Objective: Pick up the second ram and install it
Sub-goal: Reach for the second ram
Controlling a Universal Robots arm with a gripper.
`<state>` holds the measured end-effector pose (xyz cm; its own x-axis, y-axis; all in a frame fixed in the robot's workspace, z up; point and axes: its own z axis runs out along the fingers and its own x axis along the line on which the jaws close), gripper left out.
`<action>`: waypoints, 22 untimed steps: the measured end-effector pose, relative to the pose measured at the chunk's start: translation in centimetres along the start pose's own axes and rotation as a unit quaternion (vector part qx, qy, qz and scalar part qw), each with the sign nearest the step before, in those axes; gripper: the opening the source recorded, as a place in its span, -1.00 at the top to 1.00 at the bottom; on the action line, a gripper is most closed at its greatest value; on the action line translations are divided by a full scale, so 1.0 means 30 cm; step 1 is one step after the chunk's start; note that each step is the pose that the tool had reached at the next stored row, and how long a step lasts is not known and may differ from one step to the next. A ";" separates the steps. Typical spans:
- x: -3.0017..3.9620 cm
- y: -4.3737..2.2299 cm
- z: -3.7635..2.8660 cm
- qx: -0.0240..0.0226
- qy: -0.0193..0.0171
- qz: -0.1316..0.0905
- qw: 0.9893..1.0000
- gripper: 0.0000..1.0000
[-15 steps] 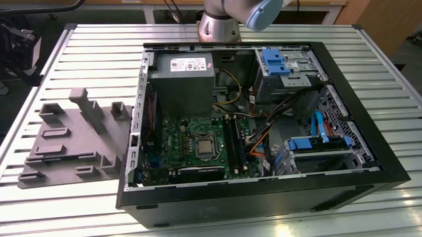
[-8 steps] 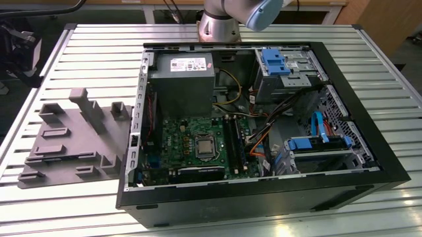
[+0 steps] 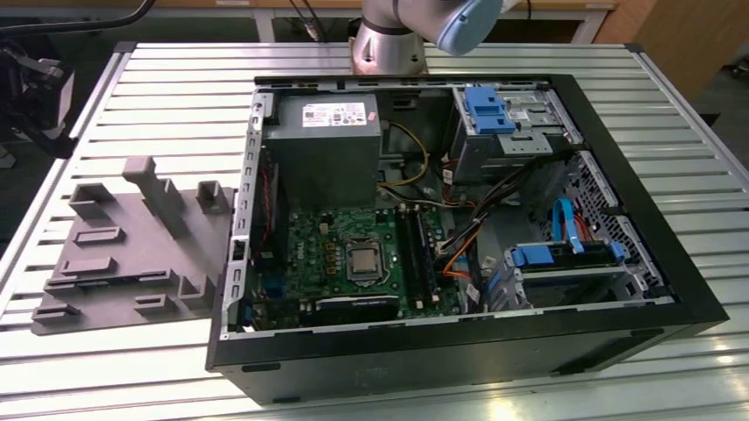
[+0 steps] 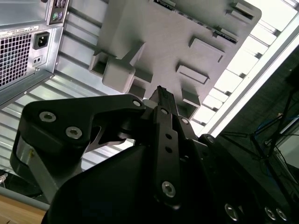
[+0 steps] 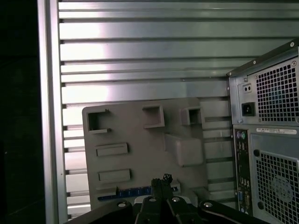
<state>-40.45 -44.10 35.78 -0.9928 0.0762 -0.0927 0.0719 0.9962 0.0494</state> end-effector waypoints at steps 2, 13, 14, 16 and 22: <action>0.000 -0.002 0.001 0.000 0.000 0.000 1.000 0.79; 0.000 -0.015 0.009 0.000 0.000 0.000 1.000 0.79; 0.000 -0.017 0.010 0.000 0.000 0.000 1.000 0.79; 0.000 -0.021 0.012 0.000 0.000 0.000 1.000 0.79; 0.000 -0.030 0.020 0.000 0.000 0.000 1.000 0.79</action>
<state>-40.46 -44.96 35.13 -0.9928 0.0762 -0.0925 0.0719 0.9962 0.0493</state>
